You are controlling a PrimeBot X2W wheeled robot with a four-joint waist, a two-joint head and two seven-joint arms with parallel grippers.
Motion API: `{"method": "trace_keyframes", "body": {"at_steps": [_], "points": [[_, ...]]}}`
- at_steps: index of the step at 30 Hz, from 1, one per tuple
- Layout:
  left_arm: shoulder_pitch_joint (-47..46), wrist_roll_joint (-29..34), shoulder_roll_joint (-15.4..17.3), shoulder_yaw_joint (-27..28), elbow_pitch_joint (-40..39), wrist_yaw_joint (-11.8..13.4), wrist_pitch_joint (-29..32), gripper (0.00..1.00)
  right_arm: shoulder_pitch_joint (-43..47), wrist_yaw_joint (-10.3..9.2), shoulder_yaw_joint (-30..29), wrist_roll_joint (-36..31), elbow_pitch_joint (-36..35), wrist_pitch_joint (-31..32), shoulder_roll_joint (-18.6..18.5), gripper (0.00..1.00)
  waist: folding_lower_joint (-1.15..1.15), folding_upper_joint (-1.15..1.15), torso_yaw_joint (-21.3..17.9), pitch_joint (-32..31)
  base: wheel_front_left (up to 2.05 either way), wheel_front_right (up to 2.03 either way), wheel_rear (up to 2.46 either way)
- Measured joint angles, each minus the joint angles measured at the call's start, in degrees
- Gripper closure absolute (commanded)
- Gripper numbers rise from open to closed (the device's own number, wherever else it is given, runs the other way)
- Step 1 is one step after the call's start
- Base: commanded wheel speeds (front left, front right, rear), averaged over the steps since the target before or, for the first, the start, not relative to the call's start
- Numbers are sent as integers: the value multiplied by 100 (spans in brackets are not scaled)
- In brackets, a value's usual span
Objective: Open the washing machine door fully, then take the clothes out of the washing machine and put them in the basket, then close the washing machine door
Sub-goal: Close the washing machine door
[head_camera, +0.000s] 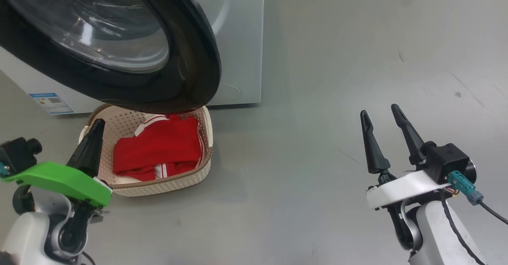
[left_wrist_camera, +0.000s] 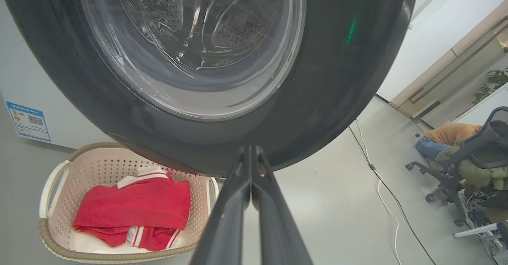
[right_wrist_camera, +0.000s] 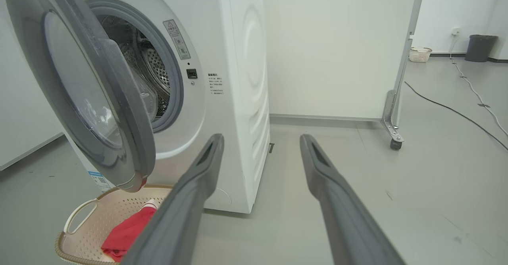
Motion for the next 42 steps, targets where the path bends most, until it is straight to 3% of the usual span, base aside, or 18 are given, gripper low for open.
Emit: {"method": "trace_keyframes", "body": {"at_steps": [12, 20, 31, 32, 34, 35, 42], "points": [[527, 1288, 96, -246, 60, 2, -1288, 100, 181, 74, -24, -40, -38, 0, 9, 0, 0, 0, 536, -395, 0, 0, 0], [739, 1718, 71, -257, 79, 119, -1924, 100, 202, 99, -24, -38, -111, 0, 13, 0, 0, 0, 695, -436, 0, 0, 0], [833, 2102, -87, -256, 93, 269, -2028, 100, 250, 122, -16, -38, -107, 0, 16, 0, 0, 0, 768, -426, 0, 0, 0], [838, 2150, -88, -268, 102, 276, -2028, 93, 250, 122, -14, -38, -104, 0, 16, 0, 0, 0, 773, -424, 0, 0, 0], [861, 2312, -88, -274, 115, 339, -2074, 25, 250, 123, -8, -38, -102, 0, 16, 0, 0, 0, 782, -419, 0, 0, 0], [879, 2359, -93, -258, 115, 370, -2076, 0, 250, 123, -2, -38, -100, 0, 16, 0, 0, 0, 785, -416, 0, 0, 0], [909, 2604, -179, -259, 113, 415, -2078, 0, 250, 167, 24, -41, -64, 0, 18, 0, 0, 0, 799, -426, 0, 0, 0]]}}
